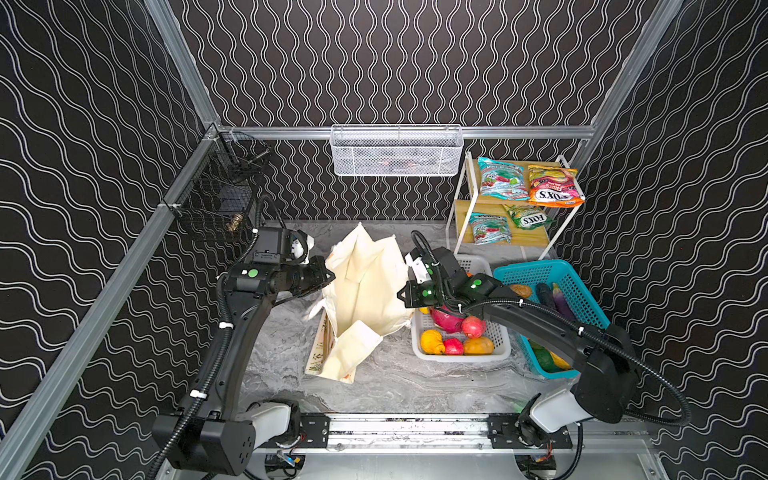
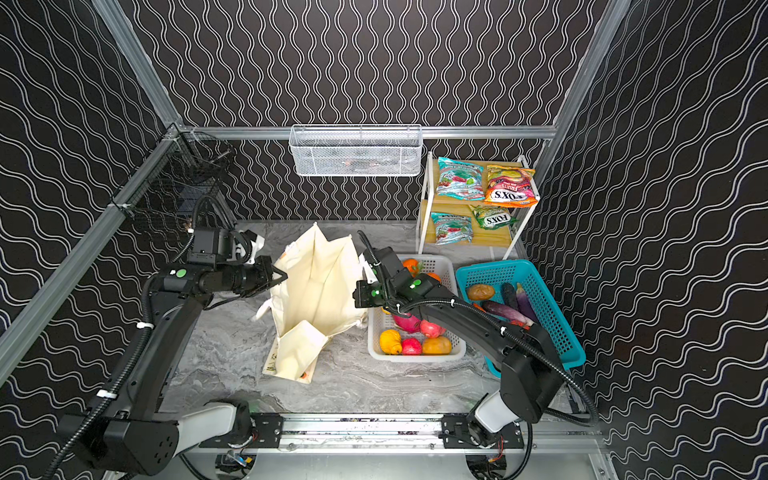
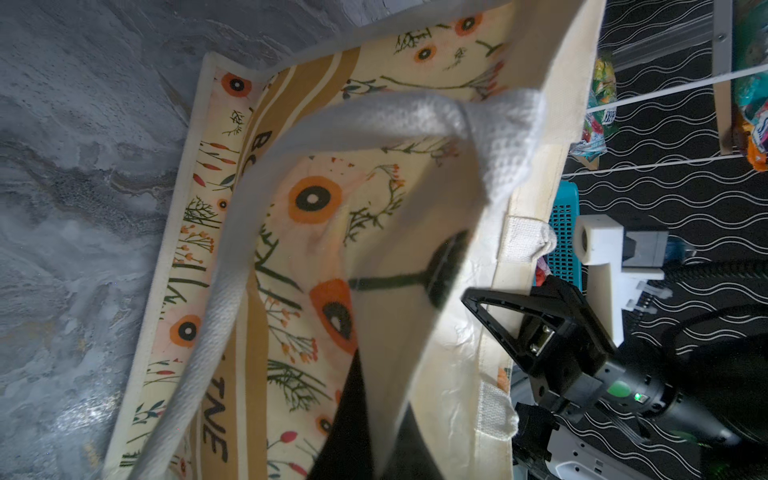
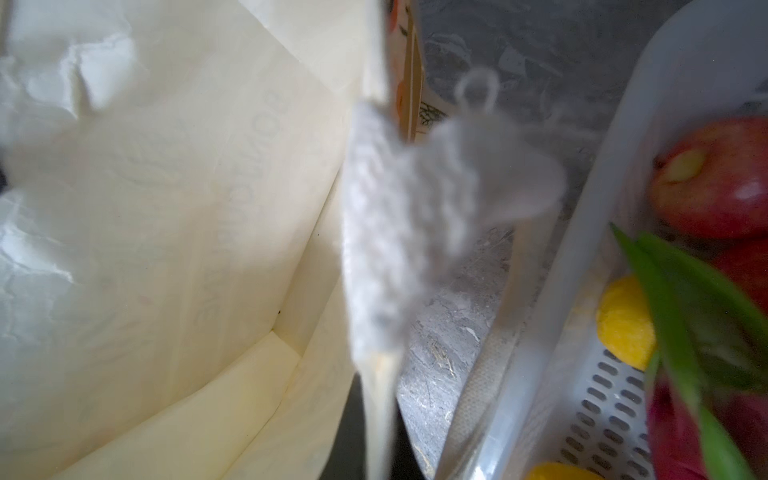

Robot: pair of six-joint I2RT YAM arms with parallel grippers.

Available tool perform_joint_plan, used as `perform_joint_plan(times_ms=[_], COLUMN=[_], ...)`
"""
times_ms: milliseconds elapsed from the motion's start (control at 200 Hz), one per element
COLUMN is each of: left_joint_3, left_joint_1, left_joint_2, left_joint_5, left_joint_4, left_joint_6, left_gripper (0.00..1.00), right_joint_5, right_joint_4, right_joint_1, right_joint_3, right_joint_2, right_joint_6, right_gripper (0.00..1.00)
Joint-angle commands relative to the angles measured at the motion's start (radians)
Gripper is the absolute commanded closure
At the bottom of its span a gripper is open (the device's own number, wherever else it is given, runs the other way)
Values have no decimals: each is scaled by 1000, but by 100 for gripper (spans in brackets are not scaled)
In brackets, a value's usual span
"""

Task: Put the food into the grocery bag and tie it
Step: 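Lift the tote upright with the left gripper while the right pulls it open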

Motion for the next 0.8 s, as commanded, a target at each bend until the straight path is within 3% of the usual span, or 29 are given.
perform_joint_plan(times_ms=[0, 90, 160, 355, 606, 796], left_joint_3=[40, 51, 32, 16, 17, -23], left_joint_1=[3, 3, 3, 3, -3, -94], left_joint_2=[8, 6, -19, -28, 10, 20], left_joint_5=[-100, -264, -287, -203, -112, -101], left_joint_4=[-94, -195, -201, -209, -241, -193], left_joint_6=[72, 136, 157, 154, 144, 96], left_gripper=[100, 100, 100, 100, 100, 100], right_joint_5=[151, 238, 244, 171, 167, 204], right_joint_4=[-154, -419, -533, -427, -519, -516], right_joint_1=[0, -1, -1, 1, 1, 2], right_joint_3=[128, 335, 425, 317, 395, 385], right_joint_2=[-21, 50, 101, 106, 148, 99], right_joint_6=[-29, -57, -65, -42, -46, -25], right_gripper=[100, 100, 100, 100, 100, 100])
